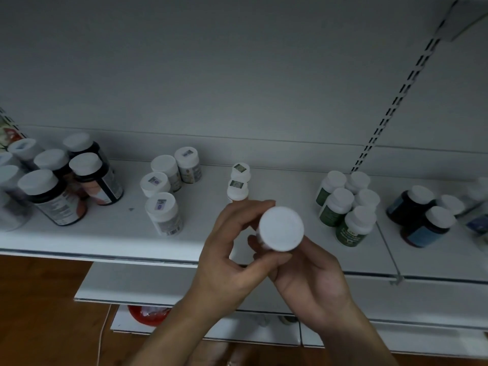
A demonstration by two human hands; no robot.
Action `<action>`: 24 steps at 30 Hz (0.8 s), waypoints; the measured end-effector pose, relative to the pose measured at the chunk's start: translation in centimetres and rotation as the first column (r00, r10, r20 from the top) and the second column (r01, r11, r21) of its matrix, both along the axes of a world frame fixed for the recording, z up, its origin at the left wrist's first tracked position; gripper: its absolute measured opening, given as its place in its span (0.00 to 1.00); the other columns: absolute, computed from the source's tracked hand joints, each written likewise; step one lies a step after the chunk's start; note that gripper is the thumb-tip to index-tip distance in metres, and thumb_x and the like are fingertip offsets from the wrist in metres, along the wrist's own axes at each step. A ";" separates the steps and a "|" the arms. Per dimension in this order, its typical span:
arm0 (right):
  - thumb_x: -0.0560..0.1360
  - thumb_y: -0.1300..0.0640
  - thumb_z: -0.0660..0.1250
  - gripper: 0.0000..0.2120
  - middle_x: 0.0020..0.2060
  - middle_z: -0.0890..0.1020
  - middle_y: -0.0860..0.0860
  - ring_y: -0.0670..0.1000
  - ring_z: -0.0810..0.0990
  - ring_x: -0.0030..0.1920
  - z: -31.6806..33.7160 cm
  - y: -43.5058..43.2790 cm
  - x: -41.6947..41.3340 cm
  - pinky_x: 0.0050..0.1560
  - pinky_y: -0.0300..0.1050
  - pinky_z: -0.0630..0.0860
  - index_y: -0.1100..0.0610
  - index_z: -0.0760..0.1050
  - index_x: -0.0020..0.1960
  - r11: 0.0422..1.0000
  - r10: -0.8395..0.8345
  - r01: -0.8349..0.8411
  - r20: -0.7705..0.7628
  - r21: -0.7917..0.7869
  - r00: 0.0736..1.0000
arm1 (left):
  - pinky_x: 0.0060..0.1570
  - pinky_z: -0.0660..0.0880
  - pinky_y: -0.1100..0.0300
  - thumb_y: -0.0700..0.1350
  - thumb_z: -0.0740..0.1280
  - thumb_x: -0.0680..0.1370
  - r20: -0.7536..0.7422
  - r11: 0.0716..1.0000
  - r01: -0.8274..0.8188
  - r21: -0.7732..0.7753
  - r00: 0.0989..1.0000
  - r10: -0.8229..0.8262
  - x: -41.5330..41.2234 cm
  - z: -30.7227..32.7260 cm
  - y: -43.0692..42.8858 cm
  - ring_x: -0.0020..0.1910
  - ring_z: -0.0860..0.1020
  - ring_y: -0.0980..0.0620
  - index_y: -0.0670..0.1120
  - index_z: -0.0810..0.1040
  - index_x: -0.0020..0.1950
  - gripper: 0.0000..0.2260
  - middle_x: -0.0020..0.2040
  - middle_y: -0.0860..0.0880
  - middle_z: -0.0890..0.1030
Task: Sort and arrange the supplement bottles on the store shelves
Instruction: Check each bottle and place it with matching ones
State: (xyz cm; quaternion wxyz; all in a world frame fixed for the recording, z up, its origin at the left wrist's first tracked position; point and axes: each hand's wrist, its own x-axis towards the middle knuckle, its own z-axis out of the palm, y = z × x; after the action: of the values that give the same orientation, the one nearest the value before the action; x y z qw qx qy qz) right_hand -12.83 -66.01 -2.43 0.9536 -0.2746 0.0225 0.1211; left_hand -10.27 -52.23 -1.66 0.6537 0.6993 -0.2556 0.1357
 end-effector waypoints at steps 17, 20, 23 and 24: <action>0.65 0.46 0.71 0.20 0.50 0.84 0.49 0.49 0.82 0.48 1.1 -0.3 0.6 0.44 0.42 0.79 0.47 0.79 0.57 0.676 -0.167 0.284 0.233 -0.680 0.958 | 0.50 0.77 0.63 0.47 0.70 0.72 -0.465 0.968 0.071 -0.241 0.867 -0.180 0.6 -0.5 0.9 0.50 0.81 0.55 0.42 0.75 0.59 0.18 0.50 0.50 0.84; 0.69 0.48 0.69 0.11 0.45 0.85 0.51 0.50 0.83 0.42 1.3 -0.3 0.7 0.38 0.40 0.78 0.49 0.81 0.51 0.664 -0.225 0.277 0.168 -0.694 0.960 | 0.52 0.76 0.64 0.46 0.72 0.71 -0.440 0.964 0.125 -0.233 0.871 -0.219 0.5 -0.7 1.1 0.55 0.80 0.55 0.41 0.72 0.63 0.23 0.56 0.51 0.82; 0.72 0.49 0.71 0.11 0.43 0.86 0.54 0.51 0.84 0.38 1.4 -0.4 0.7 0.35 0.42 0.77 0.53 0.80 0.50 0.668 -0.240 0.252 0.118 -0.700 0.964 | 0.57 0.75 0.60 0.42 0.70 0.73 -0.374 0.960 0.173 -0.218 0.894 -0.246 0.5 -1.0 1.4 0.62 0.76 0.47 0.42 0.69 0.69 0.26 0.65 0.43 0.76; 0.72 0.47 0.70 0.13 0.43 0.86 0.54 0.51 0.84 0.38 1.6 -0.4 0.7 0.36 0.42 0.77 0.54 0.80 0.51 0.662 -0.240 0.249 0.115 -0.707 0.964 | 0.57 0.75 0.60 0.41 0.70 0.72 -0.374 0.960 0.173 -0.221 0.894 -0.247 0.5 -0.9 1.4 0.61 0.77 0.46 0.42 0.71 0.67 0.24 0.63 0.42 0.77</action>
State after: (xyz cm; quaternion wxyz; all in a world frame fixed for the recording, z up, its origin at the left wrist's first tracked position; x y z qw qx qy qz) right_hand -12.12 -66.40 -0.87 0.7789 -0.6187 0.0986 -0.0278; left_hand -9.74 -50.81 -2.52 0.7639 0.6176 -0.1779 -0.0582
